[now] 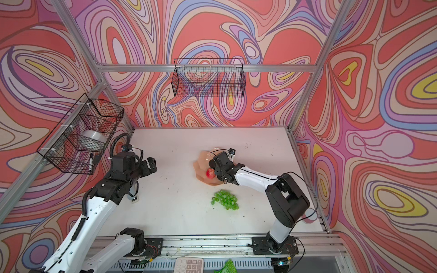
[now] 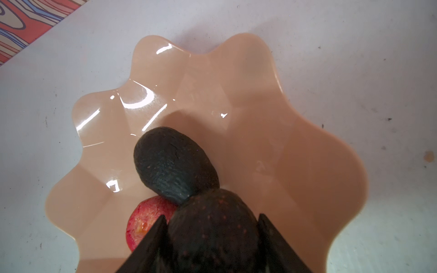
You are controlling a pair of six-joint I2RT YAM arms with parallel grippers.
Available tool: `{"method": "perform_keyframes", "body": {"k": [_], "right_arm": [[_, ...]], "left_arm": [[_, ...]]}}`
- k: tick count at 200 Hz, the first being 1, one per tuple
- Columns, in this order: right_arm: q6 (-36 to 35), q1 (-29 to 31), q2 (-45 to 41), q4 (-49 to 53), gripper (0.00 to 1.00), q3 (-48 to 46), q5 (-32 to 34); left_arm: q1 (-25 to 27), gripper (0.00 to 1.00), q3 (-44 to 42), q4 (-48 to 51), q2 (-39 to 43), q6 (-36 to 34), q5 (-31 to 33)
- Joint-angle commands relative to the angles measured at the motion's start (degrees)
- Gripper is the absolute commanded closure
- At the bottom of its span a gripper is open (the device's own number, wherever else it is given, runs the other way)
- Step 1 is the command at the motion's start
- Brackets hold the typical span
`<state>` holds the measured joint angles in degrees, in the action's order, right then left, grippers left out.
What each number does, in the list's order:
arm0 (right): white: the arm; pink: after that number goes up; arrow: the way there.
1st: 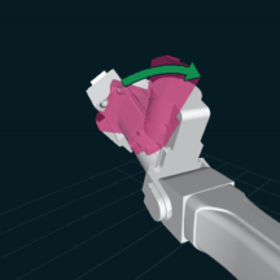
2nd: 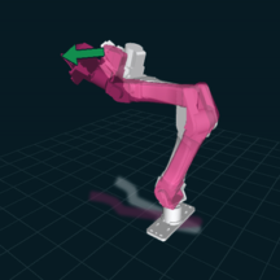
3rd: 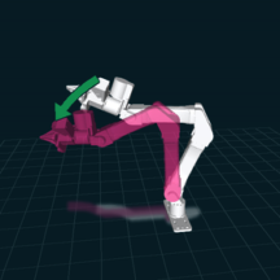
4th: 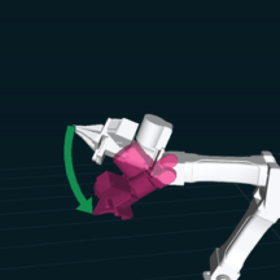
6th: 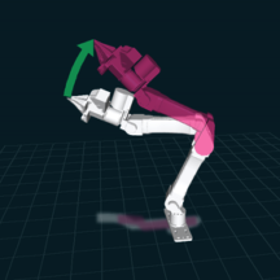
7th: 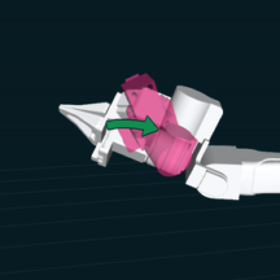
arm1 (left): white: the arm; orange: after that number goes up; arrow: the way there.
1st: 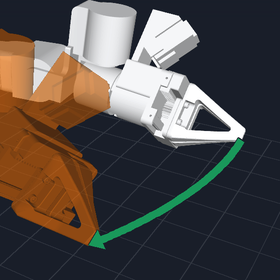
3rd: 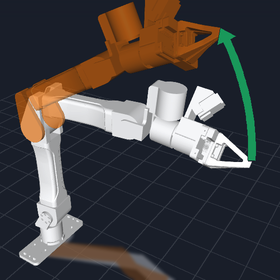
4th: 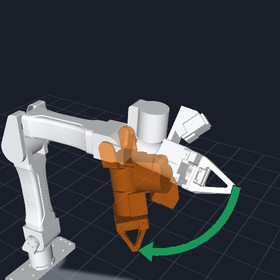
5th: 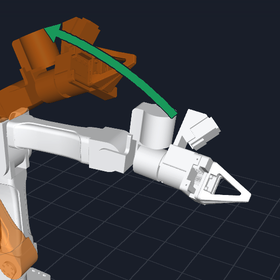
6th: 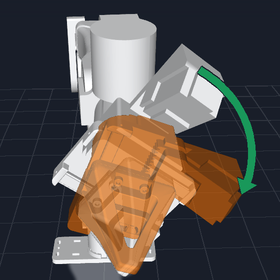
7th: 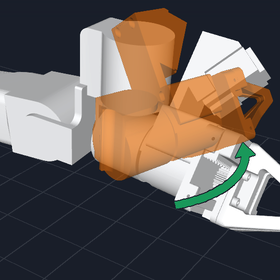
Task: Place and organize the fake fruits in the fruit bowl
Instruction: 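Carry the held avocado with the right gripper over the peach bowl, then open the right gripper to drop the avocado into the bowl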
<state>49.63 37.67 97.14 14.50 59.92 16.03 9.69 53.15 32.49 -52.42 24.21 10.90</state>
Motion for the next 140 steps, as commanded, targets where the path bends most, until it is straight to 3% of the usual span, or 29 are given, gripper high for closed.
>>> {"method": "perform_keyframes", "body": {"k": [1,43,88,140], "right_arm": [[2.5,-0.1,1.9,-1.8,0.49,-0.7,0.2],[4.3,-0.1,3.0,-1.8,0.44,-0.8,-0.5],[4.9,-0.2,2.8,-2.2,0.29,-1.1,-0.8],[1.6,-0.1,-1.1,-1.0,0.21,0.0,2.4]], "left_arm": [[-0.3,0.0,-0.5,0.4,0.4,0.5,-0.5],[-0.3,0.0,-0.6,0.3,0.7,0.6,-0.5],[-0.3,0.0,-0.6,0.3,0.9,0.6,-0.6],[-0.3,0.0,-0.6,0.4,1.2,0.5,-0.3]]}}
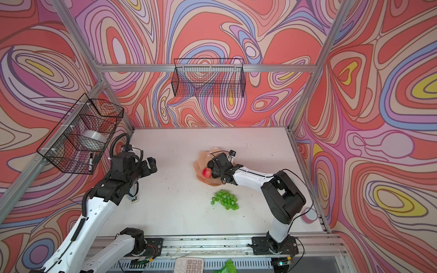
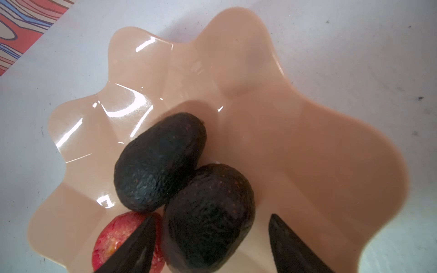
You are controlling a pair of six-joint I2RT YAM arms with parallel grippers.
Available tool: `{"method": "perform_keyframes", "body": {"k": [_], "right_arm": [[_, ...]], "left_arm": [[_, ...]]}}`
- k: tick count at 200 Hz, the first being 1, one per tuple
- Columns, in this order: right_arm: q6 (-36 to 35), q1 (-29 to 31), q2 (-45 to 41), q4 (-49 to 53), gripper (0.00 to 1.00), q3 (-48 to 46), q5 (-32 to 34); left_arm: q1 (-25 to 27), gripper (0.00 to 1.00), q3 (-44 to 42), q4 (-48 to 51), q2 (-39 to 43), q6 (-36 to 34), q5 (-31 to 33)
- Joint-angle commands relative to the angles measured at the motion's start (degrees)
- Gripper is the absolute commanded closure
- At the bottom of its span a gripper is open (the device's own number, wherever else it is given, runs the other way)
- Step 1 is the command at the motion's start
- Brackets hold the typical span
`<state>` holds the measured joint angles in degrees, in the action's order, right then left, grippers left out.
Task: Place and organize the fake fruits in the fruit bowl
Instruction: 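Open the right gripper to drop the avocado into the bowl, then move the right gripper to the green grapes and close on them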
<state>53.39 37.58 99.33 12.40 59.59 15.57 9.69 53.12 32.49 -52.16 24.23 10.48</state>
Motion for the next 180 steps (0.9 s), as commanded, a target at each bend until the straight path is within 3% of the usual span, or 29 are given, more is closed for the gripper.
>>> {"method": "perform_keyframes", "body": {"k": [1,55,75,96,111,139,180], "right_arm": [[-2.2,-0.1,-3.5,1.1,0.21,0.3,2.9],[-16.3,-0.1,-13.8,4.8,0.18,0.2,5.4],[-22.0,0.0,-19.5,4.3,0.18,-4.7,1.8],[-27.1,-0.1,-28.2,-0.2,0.16,-14.1,-7.1],[-27.5,0.0,-34.7,-1.5,0.14,-20.3,-10.5],[-25.5,0.1,-43.4,2.1,0.11,-27.5,-10.7],[-20.8,2.5,-48.2,2.1,0.1,-33.1,-10.9]], "left_arm": [[-0.3,0.0,-0.6,0.3,0.9,0.5,0.0],[-0.3,0.0,-0.6,0.3,0.9,0.7,0.0],[-0.3,0.0,-0.8,0.0,0.9,0.8,-0.1],[-0.3,0.0,-0.9,-0.3,0.7,0.9,-0.3],[-0.3,0.0,-1.0,-0.4,0.6,1.0,-0.3],[-0.3,0.0,-0.9,-0.3,0.2,1.1,-0.4],[-0.4,0.0,-1.2,-0.5,0.1,1.3,-0.3]]}}
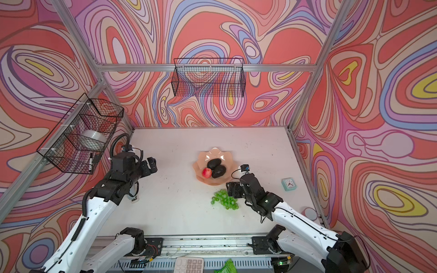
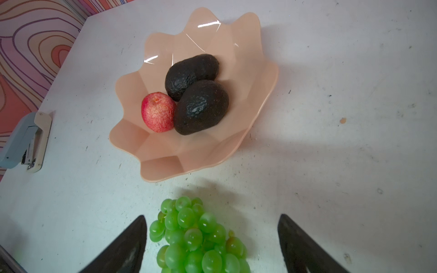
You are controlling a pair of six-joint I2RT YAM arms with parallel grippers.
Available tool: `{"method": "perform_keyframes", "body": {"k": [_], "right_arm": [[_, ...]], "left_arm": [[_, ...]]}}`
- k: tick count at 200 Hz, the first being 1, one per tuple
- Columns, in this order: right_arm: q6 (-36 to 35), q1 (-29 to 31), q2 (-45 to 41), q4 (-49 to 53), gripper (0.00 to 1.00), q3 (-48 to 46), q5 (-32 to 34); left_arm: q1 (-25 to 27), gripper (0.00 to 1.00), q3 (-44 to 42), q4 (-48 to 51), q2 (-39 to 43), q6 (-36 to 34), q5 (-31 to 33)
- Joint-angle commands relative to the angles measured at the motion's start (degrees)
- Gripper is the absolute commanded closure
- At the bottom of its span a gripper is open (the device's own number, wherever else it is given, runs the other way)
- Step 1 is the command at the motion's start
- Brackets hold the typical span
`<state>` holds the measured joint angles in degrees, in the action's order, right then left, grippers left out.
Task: Place and organize the fake fruits in the fruit bowl
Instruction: 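Move the right gripper to the green grapes and close on them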
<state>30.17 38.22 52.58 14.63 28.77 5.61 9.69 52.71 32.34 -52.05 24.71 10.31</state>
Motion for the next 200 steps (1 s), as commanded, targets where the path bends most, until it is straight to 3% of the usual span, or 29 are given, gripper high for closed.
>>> {"method": "perform_keyframes", "body": {"k": [1,59,126,164,200], "right_arm": [[2.5,2.0,-1.4,-0.2,0.1,-2.4,-0.9],[5.4,11.8,4.7,-8.1,0.1,-6.4,5.7],[8.0,12.8,12.2,-18.8,0.11,-9.4,7.8],[8.6,12.9,14.4,-20.3,0.18,-9.6,8.7],[8.0,12.8,16.8,-20.9,0.36,-9.0,9.0]], "left_arm": [[-0.3,0.0,-0.8,-0.4,0.0,0.8,-0.1],[-0.4,0.0,-1.2,-0.9,-0.2,1.1,-0.4],[-0.4,0.0,-0.9,-0.4,-0.4,1.1,-0.1],[-0.4,0.0,-0.9,-0.5,-0.5,1.1,-0.2],[-0.4,0.0,-0.9,-0.3,-0.6,1.1,-0.3]]}}
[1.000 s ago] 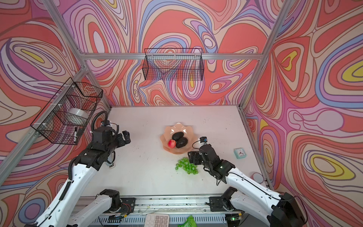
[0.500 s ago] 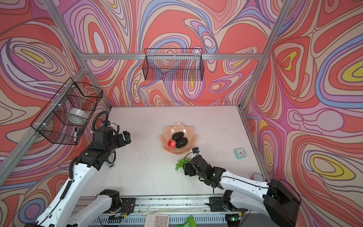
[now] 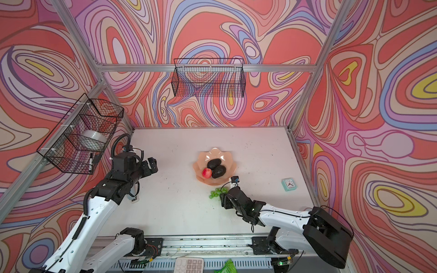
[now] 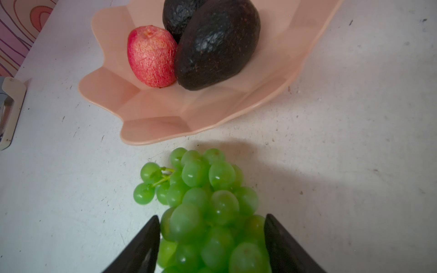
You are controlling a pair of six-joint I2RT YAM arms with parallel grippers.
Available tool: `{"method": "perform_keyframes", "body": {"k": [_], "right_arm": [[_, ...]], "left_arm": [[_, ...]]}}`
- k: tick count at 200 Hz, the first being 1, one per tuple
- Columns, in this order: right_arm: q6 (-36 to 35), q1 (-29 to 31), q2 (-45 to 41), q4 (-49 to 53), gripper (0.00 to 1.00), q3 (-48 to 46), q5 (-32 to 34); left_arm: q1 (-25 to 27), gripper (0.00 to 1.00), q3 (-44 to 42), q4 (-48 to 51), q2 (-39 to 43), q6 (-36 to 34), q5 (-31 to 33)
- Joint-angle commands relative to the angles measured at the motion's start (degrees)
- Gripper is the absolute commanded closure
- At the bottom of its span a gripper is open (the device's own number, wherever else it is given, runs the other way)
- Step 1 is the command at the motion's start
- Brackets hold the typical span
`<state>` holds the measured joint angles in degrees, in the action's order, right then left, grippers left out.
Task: Place and organize the fake fruits in the fruit bowl
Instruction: 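Move the right gripper to the green grapes and close on them, then lift the green grapes with the right gripper and carry them over the bowl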
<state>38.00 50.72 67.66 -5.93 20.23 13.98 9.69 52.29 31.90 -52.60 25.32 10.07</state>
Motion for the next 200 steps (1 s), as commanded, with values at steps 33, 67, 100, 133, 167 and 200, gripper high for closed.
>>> {"method": "perform_keyframes", "body": {"k": [33,67,100,133,167,200], "right_arm": [[-1.0,0.3,1.3,0.0,0.48,-0.8,0.5],[-2.9,0.3,-1.7,2.5,0.55,-1.0,0.6],[-3.5,0.3,-4.1,5.7,0.6,-0.8,0.7],[-2.6,0.3,-7.0,8.9,0.62,0.0,1.5],[-2.2,0.3,-8.1,12.4,0.65,2.5,2.2],[-2.5,0.2,-8.1,12.9,0.7,4.0,1.8]], "left_arm": [[-0.4,0.0,-0.5,0.1,0.1,0.5,0.1],[-0.4,0.0,-0.5,0.1,-0.1,0.6,-0.1],[-0.4,0.0,-0.5,0.1,-0.1,0.6,0.0],[-0.4,0.0,-0.4,0.2,0.0,0.5,0.1],[-0.4,0.0,-0.4,0.1,0.0,0.6,0.0],[-0.4,0.0,-0.4,0.2,0.0,0.6,-0.2]]}}
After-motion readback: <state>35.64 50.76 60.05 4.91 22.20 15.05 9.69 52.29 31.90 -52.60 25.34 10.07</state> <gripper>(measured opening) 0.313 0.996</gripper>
